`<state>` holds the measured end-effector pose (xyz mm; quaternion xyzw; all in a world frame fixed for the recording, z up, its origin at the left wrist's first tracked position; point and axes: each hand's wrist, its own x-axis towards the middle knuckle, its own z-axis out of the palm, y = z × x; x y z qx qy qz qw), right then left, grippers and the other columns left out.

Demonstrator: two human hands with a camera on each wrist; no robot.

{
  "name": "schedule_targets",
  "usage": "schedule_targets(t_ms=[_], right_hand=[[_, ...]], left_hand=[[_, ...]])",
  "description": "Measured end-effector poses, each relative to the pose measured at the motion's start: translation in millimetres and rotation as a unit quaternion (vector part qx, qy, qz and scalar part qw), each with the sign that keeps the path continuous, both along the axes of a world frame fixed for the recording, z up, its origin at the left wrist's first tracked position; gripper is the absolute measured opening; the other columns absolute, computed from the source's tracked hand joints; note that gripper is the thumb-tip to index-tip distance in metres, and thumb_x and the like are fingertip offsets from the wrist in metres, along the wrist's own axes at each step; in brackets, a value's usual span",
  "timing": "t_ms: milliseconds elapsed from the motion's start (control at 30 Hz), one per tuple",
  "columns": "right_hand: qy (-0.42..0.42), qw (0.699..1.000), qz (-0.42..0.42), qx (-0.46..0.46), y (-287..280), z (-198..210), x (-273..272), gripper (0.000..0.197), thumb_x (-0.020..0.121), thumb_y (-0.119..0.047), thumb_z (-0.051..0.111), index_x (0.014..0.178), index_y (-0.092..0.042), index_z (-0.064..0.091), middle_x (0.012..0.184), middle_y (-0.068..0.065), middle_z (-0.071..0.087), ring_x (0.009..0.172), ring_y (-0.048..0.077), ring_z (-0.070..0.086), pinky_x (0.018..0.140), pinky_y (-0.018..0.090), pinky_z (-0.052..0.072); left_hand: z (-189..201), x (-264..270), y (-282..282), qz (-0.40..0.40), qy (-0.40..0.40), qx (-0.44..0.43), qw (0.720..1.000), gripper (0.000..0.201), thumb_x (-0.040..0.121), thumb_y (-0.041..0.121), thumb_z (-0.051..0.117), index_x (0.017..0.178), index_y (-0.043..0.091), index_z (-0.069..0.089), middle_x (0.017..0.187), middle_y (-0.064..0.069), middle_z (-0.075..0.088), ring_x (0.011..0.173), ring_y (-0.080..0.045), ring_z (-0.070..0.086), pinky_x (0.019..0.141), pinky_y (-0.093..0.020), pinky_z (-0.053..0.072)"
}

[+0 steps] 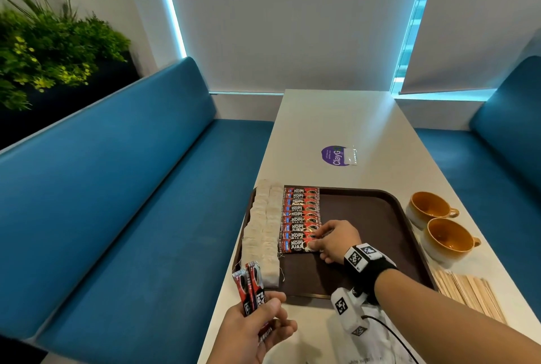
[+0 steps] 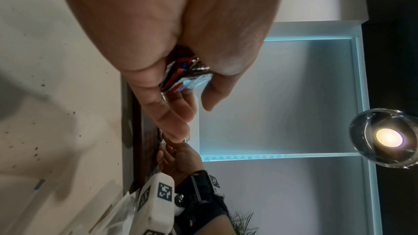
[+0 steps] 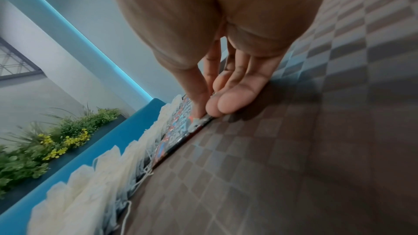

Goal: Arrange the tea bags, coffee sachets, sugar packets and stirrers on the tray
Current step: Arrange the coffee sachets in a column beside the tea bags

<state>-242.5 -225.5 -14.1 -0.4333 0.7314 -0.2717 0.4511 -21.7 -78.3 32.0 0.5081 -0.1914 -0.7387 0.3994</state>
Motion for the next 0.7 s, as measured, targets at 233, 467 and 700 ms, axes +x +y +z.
schedule_targets(t_ms=[233, 467, 700], right_hand=[[-0.008, 1.000, -0.003, -0.005, -1.2, 1.4, -0.7, 0.027, 0.079, -0.013, 0.089, 0.096, -0.007, 0.068, 0.071, 0.009, 0.076, 0.049, 0.016, 0.063, 0.049, 0.028, 0.057], [-0.095, 0.989, -0.039, -0.109, 14.2, 36.8, -7.8, 0.014, 0.089, -0.017, 0.080, 0.093, -0.008, 0.070, 0.077, 0.008, 0.070, 0.051, 0.013, 0.060, 0.055, 0.029, 0.054], [-0.123, 0.970, 0.121, -0.171, 82.1, 96.4, 6.2, 0.011, 0.090, -0.027, 0.078, 0.093, -0.017, 0.074, 0.081, 0.003, 0.070, 0.060, 0.017, 0.065, 0.060, 0.031, 0.053]], left_hand=[[1.0, 0.4, 0.7, 0.026, 0.027, -0.028, 0.999, 0.017, 0.094, -0.013, 0.056, 0.106, -0.012, 0.067, 0.081, -0.026, 0.066, 0.075, -0.050, 0.071, 0.061, -0.043, 0.064], [8.4, 1.4, 4.5, 0.027, 0.057, -0.058, 0.996, 0.042, 0.092, -0.022, 0.030, 0.115, -0.011, 0.064, 0.097, -0.032, 0.071, 0.088, -0.053, 0.071, 0.070, -0.051, 0.064], [27.9, -9.3, 22.5, -0.026, 0.031, -0.130, 0.991, 0.030, 0.098, -0.015, 0.045, 0.120, -0.001, 0.059, 0.106, -0.028, 0.073, 0.091, -0.049, 0.072, 0.073, -0.042, 0.064]])
